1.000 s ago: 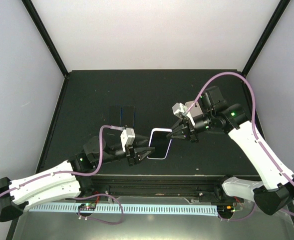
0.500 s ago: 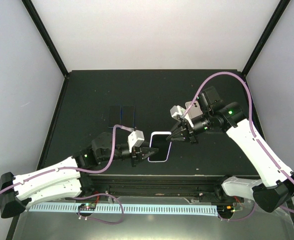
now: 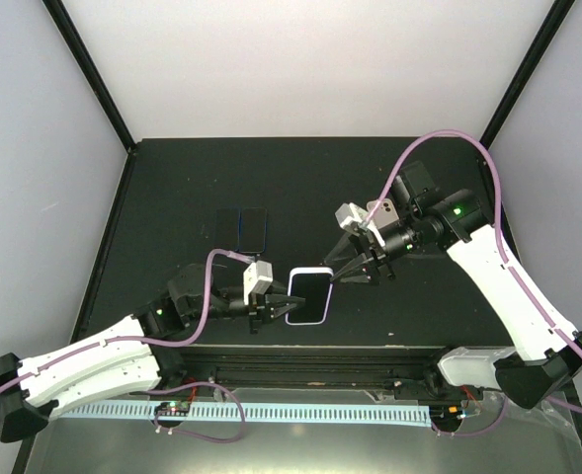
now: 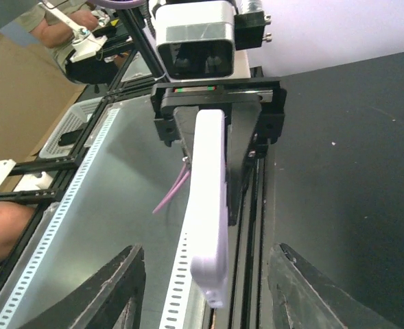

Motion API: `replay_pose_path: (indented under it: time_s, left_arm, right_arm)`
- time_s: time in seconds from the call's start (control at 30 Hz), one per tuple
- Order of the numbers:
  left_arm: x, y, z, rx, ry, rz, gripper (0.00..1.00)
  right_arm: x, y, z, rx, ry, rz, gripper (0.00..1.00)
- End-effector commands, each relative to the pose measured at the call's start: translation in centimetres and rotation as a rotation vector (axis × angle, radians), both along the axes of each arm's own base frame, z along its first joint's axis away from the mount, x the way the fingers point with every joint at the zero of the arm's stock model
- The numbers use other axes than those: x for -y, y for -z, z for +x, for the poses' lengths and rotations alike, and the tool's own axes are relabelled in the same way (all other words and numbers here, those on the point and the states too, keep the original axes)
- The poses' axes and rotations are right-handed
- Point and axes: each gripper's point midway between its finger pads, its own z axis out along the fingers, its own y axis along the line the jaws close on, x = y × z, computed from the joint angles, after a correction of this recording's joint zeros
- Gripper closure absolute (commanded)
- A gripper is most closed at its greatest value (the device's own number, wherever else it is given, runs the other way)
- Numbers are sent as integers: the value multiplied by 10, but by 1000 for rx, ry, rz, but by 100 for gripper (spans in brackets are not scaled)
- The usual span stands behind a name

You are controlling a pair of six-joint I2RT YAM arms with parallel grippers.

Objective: Take the phone out of the phone case

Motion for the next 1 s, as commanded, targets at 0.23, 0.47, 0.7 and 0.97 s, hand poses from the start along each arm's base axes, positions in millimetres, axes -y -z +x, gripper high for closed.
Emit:
replay_pose_path:
  time_s: [0.23,0.47,0.7,0.97]
  left_arm:
    - [-12,-32,-13,101,54,-125,99]
    - [-9,-34,-14,109,72,-122,98]
    - [-6,-34,-17,114,101,-118,99]
    - [-8,-32,-18,166,99,-112,98]
  right_arm:
    - [2,-13,-17,-64,-38,58,62]
    - [-5,-5,-16,-63,-34,28,64]
    - [-9,-3,-18,-80,-54,19,78]
    - [-12,-2,-19,-132,-77,32,94]
